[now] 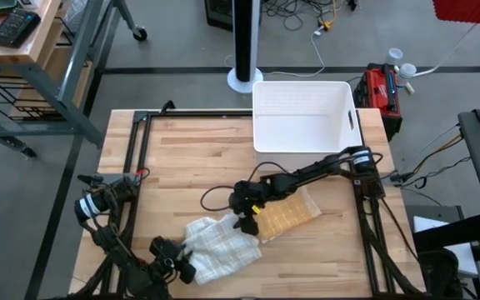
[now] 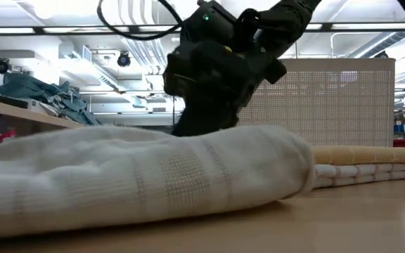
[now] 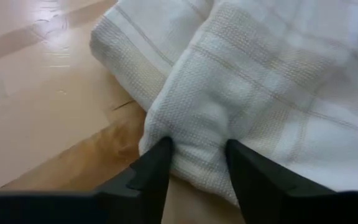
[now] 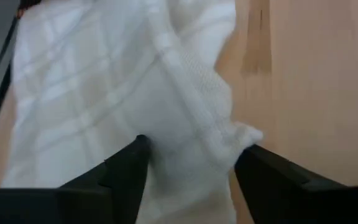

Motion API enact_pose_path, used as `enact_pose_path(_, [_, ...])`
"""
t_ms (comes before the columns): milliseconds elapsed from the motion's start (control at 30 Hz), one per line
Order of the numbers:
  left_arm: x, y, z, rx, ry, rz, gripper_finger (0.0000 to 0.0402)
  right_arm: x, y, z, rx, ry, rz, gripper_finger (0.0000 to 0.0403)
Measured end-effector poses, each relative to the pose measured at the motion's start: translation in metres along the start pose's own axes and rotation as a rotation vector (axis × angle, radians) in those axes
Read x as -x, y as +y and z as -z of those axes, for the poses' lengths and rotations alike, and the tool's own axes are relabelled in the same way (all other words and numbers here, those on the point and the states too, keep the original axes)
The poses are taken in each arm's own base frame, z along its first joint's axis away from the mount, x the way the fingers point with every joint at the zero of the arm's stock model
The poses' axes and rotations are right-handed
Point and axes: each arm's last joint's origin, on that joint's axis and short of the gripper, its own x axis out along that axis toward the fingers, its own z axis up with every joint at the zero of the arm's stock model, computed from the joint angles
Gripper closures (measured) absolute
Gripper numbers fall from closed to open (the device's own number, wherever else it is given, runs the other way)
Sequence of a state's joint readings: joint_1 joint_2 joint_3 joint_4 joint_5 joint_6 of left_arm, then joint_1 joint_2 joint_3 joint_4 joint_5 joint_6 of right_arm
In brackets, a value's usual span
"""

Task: Fold towel
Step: Fold the white checkered towel

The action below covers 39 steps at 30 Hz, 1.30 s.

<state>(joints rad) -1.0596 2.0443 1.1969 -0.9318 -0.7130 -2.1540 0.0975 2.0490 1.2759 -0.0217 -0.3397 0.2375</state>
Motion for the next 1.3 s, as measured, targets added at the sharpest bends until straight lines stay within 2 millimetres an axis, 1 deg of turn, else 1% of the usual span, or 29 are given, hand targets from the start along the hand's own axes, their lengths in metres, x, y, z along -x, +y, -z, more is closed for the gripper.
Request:
enact_pose_path(67, [0.0, 0.0, 0.0, 0.003, -0.003, 0.002, 0.0257, -0.004, -0.002, 0.002, 0.001, 0.0, 0.003, 0.0206])
enact_pose_path(133, [0.001, -0.002, 0.0, 0.009, 0.002, 0.005, 0.0274, -0.005, -0.002, 0.001, 0.009, -0.017, -0.003, 0.0247])
enact_pose_path(167, [0.002, -0.003, -0.001, 0.011, 0.007, 0.005, 0.0284, -0.005, -0.001, -0.001, 0.013, -0.027, -0.007, 0.0275])
enact_pose_path(267, [0.008, -0.011, -0.002, 0.004, 0.019, 0.015, 0.0331, 0.001, 0.002, -0.003, 0.019, -0.021, -0.019, 0.0365])
enact_pose_path(300, [0.011, -0.014, -0.003, -0.003, 0.023, 0.018, 0.035, 0.004, 0.003, -0.004, 0.026, -0.017, -0.029, 0.0383])
enact_pose_path(333, [0.015, -0.017, -0.004, -0.015, 0.027, 0.017, 0.037, 0.008, 0.005, -0.005, 0.029, -0.01, -0.041, 0.0389])
enact_pose_path(400, [0.023, -0.024, -0.007, -0.03, 0.028, 0.023, 0.0392, 0.015, 0.01, -0.008, 0.028, 0.001, -0.048, 0.0387])
enact_pose_path(567, [0.043, -0.036, -0.022, -0.06, 0.003, 0.0, 0.0396, 0.026, 0.023, -0.01, 0.06, 0.02, -0.055, 0.0397])
enact_pose_path(700, [0.057, -0.039, -0.035, -0.098, -0.028, -0.043, 0.0398, 0.037, 0.033, -0.014, 0.081, 0.008, -0.066, 0.0399])
enact_pose_path(833, [0.064, -0.041, -0.045, -0.127, -0.071, -0.068, 0.04, 0.047, 0.038, -0.017, 0.09, 0.0, -0.069, 0.04])
enact_pose_path(933, [0.066, -0.042, -0.051, -0.163, -0.1, -0.08, 0.04, 0.058, 0.042, -0.02, 0.106, -0.007, -0.044, 0.04])
enact_pose_path(1100, [0.06, -0.035, -0.064, -0.243, -0.186, -0.156, 0.04, 0.072, 0.041, -0.021, 0.143, -0.01, 0.118, 0.0401])
enact_pose_path(1200, [0.045, -0.028, -0.07, -0.302, -0.192, -0.217, 0.04, 0.076, 0.035, -0.022, 0.164, -0.014, 0.201, 0.0401])
enact_pose_path(1300, [0.026, -0.018, -0.074, -0.322, -0.212, -0.293, 0.04, 0.076, 0.027, -0.024, 0.164, -0.016, 0.221, 0.0401])
